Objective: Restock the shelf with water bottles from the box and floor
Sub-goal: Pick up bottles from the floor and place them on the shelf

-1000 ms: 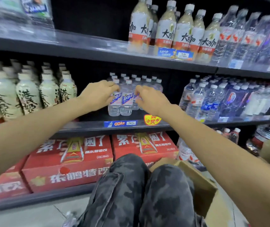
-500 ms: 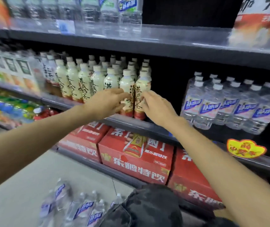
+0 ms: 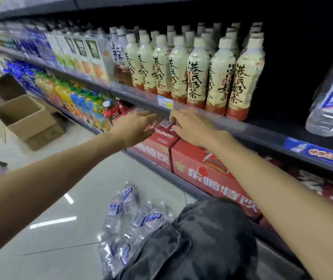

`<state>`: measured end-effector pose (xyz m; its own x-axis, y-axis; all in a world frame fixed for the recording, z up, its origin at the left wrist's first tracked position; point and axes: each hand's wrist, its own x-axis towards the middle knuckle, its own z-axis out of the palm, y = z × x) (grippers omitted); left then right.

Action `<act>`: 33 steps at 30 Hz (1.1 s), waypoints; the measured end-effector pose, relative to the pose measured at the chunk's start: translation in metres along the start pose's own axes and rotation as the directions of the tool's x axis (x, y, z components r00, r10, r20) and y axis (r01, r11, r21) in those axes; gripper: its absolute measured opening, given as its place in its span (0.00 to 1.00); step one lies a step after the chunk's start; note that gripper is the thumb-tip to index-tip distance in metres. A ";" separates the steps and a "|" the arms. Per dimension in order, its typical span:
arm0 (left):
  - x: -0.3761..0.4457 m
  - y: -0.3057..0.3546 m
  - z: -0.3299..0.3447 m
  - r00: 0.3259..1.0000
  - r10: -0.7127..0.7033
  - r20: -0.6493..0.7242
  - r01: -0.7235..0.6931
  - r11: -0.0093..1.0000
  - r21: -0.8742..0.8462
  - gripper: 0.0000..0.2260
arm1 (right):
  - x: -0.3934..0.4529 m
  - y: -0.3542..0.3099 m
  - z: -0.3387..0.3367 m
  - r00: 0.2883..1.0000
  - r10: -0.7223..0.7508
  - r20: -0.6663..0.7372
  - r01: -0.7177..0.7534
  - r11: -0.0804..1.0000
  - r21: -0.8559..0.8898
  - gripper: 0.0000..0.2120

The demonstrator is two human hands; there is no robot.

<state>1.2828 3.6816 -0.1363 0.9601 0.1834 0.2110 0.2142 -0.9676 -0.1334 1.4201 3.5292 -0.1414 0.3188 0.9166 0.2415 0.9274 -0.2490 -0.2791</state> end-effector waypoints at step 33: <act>-0.130 0.014 0.370 0.779 0.033 0.627 0.293 0.863 -0.410 0.24 | -0.109 0.054 0.351 0.542 0.555 0.631 -0.561 0.798 -0.220 0.14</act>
<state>1.2279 3.7083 -0.5234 0.8673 0.2193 -0.4470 0.3929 -0.8528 0.3440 1.3663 3.5262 -0.5092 0.5643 0.5560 -0.6102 0.6044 -0.7818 -0.1534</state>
